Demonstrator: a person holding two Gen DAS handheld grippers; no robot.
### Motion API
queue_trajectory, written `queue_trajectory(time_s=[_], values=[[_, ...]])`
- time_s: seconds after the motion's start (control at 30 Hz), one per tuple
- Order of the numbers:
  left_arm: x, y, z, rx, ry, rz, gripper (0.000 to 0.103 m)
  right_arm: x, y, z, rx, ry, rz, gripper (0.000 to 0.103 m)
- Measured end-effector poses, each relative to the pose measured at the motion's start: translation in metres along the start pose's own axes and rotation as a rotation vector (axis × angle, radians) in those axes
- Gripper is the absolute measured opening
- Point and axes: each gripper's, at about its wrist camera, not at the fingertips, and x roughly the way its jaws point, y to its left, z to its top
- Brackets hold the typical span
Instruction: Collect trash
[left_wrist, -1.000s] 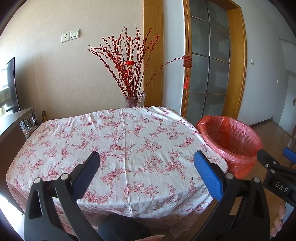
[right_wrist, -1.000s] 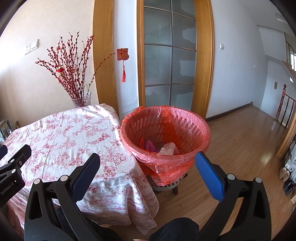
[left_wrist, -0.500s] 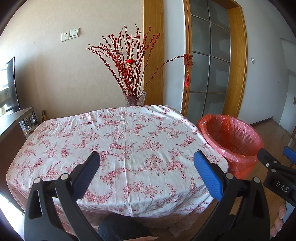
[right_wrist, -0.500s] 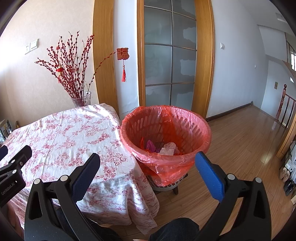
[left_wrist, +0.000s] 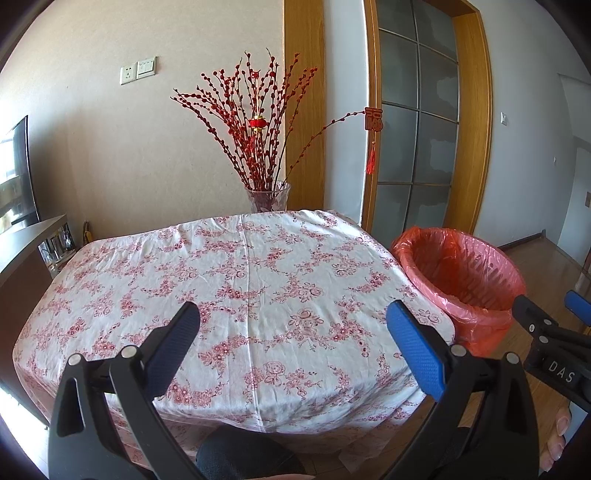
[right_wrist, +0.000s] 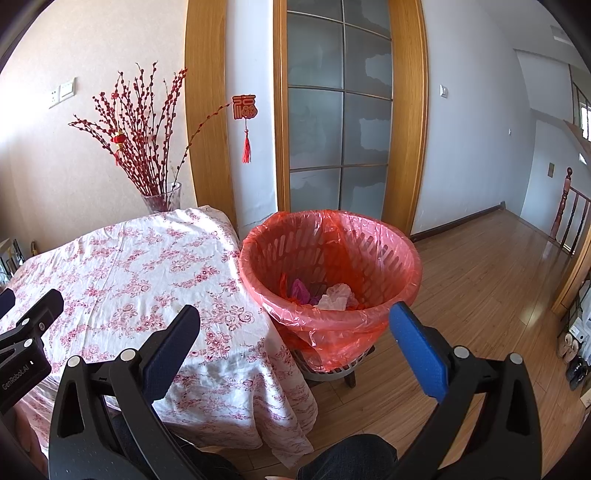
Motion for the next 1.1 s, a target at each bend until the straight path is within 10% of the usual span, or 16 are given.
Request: queue_trajectory(time_s=[1.1], values=[[0.0026,-0.0004,-0.0007,0.001,0.012,0.004,0.099,0.0034,-0.0056,0.001,-0.001,0.003,0.003,0.101]])
